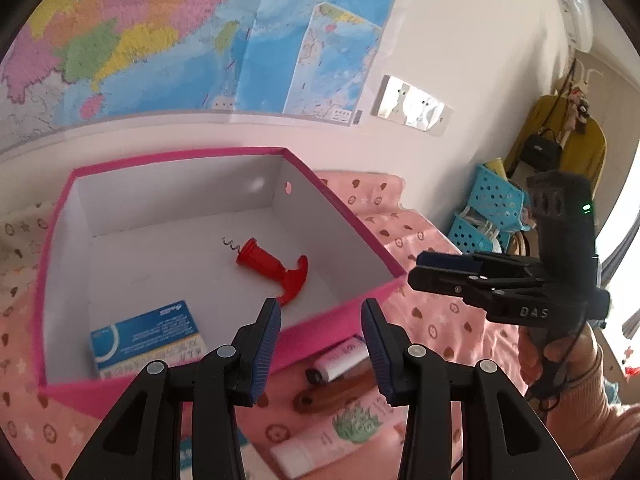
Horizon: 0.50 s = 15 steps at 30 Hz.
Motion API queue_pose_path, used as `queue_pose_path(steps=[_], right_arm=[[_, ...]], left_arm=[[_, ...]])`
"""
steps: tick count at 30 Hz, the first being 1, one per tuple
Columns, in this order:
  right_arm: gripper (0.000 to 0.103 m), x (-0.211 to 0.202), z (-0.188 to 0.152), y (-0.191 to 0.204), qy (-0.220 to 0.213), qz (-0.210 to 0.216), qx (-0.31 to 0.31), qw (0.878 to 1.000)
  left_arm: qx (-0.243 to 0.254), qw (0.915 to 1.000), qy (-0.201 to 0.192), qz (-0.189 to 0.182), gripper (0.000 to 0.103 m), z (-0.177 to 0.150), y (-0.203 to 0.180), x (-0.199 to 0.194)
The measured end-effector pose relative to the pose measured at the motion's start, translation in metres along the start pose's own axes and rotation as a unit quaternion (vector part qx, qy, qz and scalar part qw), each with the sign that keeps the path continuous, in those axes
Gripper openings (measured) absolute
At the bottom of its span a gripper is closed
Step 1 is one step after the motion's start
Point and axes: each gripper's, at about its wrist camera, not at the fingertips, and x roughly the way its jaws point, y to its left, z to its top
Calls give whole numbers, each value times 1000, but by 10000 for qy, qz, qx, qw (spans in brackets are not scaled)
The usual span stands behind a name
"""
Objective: Organize rigid objects
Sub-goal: 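Move the right gripper back to the brown wooden massage comb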
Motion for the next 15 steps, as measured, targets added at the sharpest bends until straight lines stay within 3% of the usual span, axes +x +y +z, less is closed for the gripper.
queue_pose_path(steps=[6, 15], right_arm=[[46, -3, -44, -25, 232, 105, 588, 9979], [47, 18, -88, -43, 678, 189, 1148, 9909]], left_arm=[[174, 9998, 102, -20, 49, -23, -9, -7], [123, 9946, 1025, 63, 49, -58, -10, 43]])
